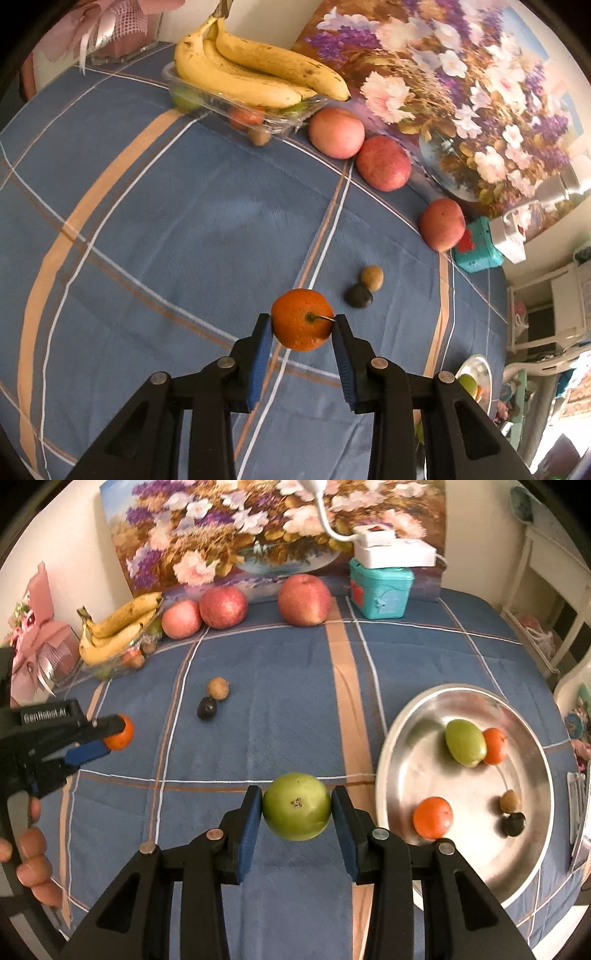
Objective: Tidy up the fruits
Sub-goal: 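Carry the pear and tangerine to the steel plate and open both tools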
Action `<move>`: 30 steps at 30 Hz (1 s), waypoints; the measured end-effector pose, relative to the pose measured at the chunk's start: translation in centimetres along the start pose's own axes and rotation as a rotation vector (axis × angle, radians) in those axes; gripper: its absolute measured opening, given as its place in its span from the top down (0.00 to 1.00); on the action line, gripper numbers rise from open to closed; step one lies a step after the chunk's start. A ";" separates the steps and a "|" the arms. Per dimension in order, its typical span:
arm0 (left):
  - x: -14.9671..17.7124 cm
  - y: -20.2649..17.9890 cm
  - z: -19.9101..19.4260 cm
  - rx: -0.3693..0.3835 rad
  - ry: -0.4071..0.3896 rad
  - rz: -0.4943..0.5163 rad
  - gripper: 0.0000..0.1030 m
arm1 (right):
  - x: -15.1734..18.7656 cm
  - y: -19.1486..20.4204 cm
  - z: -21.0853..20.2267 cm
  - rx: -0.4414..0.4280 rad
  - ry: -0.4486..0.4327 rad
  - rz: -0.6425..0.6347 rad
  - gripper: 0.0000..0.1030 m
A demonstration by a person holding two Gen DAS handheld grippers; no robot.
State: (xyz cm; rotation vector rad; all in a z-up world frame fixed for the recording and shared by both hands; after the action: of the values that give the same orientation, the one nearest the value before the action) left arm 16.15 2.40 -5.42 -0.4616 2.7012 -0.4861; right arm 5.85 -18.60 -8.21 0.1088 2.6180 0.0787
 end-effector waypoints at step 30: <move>13.5 -20.6 1.9 0.085 0.054 0.596 0.66 | -1.2 -16.8 -2.9 0.172 -0.075 0.337 0.61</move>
State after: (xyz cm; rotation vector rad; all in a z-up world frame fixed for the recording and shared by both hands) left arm 10.13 -21.42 -3.02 0.3813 2.6732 -0.4355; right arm 4.38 -35.53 -6.38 0.6005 2.5028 -0.0335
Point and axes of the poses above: each gripper's, at about its wrist camera, not at the fingertips, and z roughly the way its jaws point, y to its left, x to its underside, the point moved 8 cm from there along z, roughly the way its jaws point, and after that the axes turned 1 degree about -x, right-handed, at the moved point
